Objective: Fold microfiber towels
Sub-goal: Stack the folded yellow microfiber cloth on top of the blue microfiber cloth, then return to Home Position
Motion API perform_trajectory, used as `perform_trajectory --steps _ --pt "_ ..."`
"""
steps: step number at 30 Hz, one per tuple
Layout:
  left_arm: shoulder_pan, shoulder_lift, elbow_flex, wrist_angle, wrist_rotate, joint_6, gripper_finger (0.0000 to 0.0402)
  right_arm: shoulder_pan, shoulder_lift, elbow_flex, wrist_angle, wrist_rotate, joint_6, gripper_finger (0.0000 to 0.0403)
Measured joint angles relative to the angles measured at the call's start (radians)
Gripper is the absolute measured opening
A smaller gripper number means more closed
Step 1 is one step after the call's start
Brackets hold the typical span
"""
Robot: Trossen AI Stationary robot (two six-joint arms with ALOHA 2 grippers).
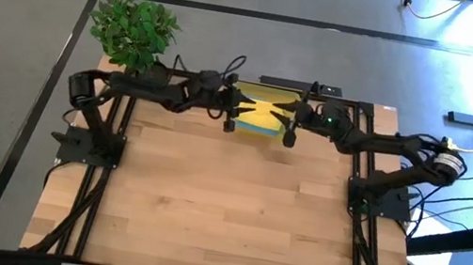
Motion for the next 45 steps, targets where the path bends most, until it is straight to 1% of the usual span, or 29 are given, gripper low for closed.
perform_trajectory --steps 2,5,9,13,22,26,32,36,41,45 --pt "0.011 0.029 -0.048 0.084 0.001 -0.022 0.008 -0.024 0.048 -0.028 0.1 -0.001 0.028 0.0105" --pt "0.017 0.076 -0.064 0.159 0.001 -0.053 0.008 -0.048 0.133 -0.031 0.144 -0.001 0.072 0.0087" --pt "0.014 0.144 -0.064 0.151 0.001 -0.07 0.008 -0.056 0.25 0.009 0.146 -0.001 0.084 0.0075" --pt "0.01 0.188 -0.062 0.16 -0.002 -0.071 0.008 -0.061 0.335 0.045 0.15 0.0 0.106 0.0072" --pt "0.011 0.276 -0.061 0.188 -0.008 -0.076 0.008 -0.064 0.434 0.053 0.159 0.0 0.115 0.0071" --pt "0.011 0.289 -0.059 0.212 -0.023 -0.076 0.008 -0.064 0.459 0.054 0.161 0.004 0.115 0.0071" --pt "0.011 0.273 -0.063 0.239 -0.032 -0.068 0.008 -0.064 0.427 0.052 0.141 0.004 0.129 0.0071" --pt "0.011 0.205 -0.064 0.216 -0.032 -0.067 0.008 -0.064 0.36 0.05 0.121 0.003 0.129 0.0071" --pt "0.011 0.086 -0.063 0.11 -0.031 -0.067 0.008 -0.063 0.247 0.05 0.059 0.0 0.133 0.0071" --pt "-0.001 -0.038 -0.063 -0.025 -0.032 -0.073 0.008 -0.062 0.128 0.048 -0.052 -0.009 0.133 0.0071"
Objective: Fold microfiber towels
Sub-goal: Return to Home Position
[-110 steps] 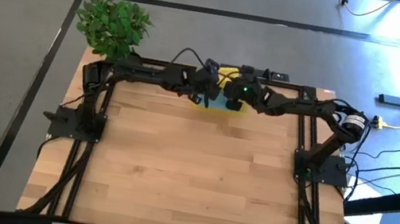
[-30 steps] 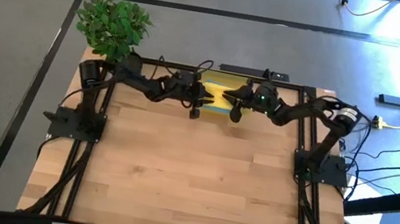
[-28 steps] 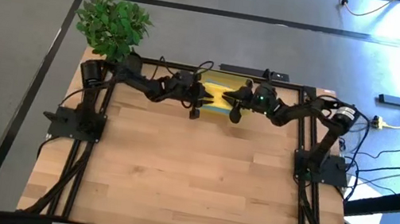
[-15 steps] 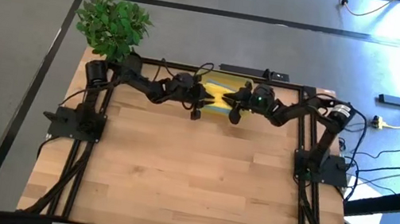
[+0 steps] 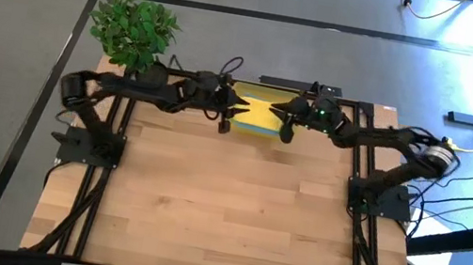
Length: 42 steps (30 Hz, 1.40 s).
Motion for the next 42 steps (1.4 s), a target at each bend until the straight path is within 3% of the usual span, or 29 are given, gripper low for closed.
perform_trajectory --steps 5,9,15,24,29,36,40,42 --pt "-0.061 -0.199 -0.012 -0.136 0.008 -0.071 0.008 0.011 -0.177 0.0 -0.164 -0.08 0.043 0.0071" --pt "-0.135 -0.367 -0.092 -0.169 0.01 -0.083 0.008 0.057 -0.322 0.0 -0.327 -0.13 0.048 0.0071" --pt "-0.231 -0.69 -0.258 -0.184 -0.098 -0.113 0.008 0.164 -0.56 -0.001 -0.505 -0.126 0.04 0.0071" --pt "-0.287 -1.217 -0.451 -0.334 -0.103 -0.169 0.008 0.321 -0.964 -0.001 -0.792 0.148 -0.023 0.0071" --pt "-0.287 -1.443 -0.527 -0.421 -0.102 -0.183 0.008 0.359 -1.149 -0.001 -0.915 0.175 -0.024 0.0071" --pt "-0.287 -1.642 -0.594 -0.514 -0.101 -0.196 0.008 0.372 -1.379 -0.056 -0.994 0.179 -0.001 0.0071" --pt "-0.287 -1.641 -0.597 -0.551 -0.101 -0.214 0.008 0.372 -1.521 -0.133 -1.009 0.198 0.001 0.0072" --pt "-0.287 -1.639 -0.597 -0.568 -0.1 -0.214 0.008 0.371 -1.517 -0.159 -1.002 0.213 0.023 0.0072"
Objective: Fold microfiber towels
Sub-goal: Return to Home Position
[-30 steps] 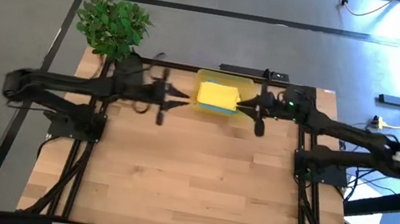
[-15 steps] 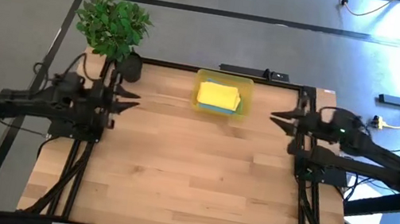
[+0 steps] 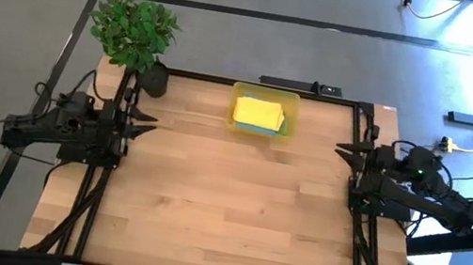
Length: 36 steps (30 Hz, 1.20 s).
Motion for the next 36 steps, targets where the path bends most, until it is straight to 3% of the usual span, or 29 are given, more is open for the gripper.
perform_trajectory --steps 5,10,16,36 --pt "0.0 -0.003 -0.041 -0.004 0.001 -0.018 0.008 0.001 0.031 -0.105 0.129 0.008 0.031 0.0072" --pt "0.0 -0.003 -0.15 0.087 0.004 -0.046 0.008 0.003 0.011 -0.251 0.304 0.008 0.02 0.0072" --pt "0.0 -0.003 -0.262 0.185 0.009 -0.069 0.008 0.003 -0.002 -0.393 0.386 0.008 0.001 0.0072" --pt "-0.001 -0.003 -0.305 0.195 0.049 -0.041 0.008 0.003 0.0 -0.401 0.32 0.0 -0.027 0.0071"
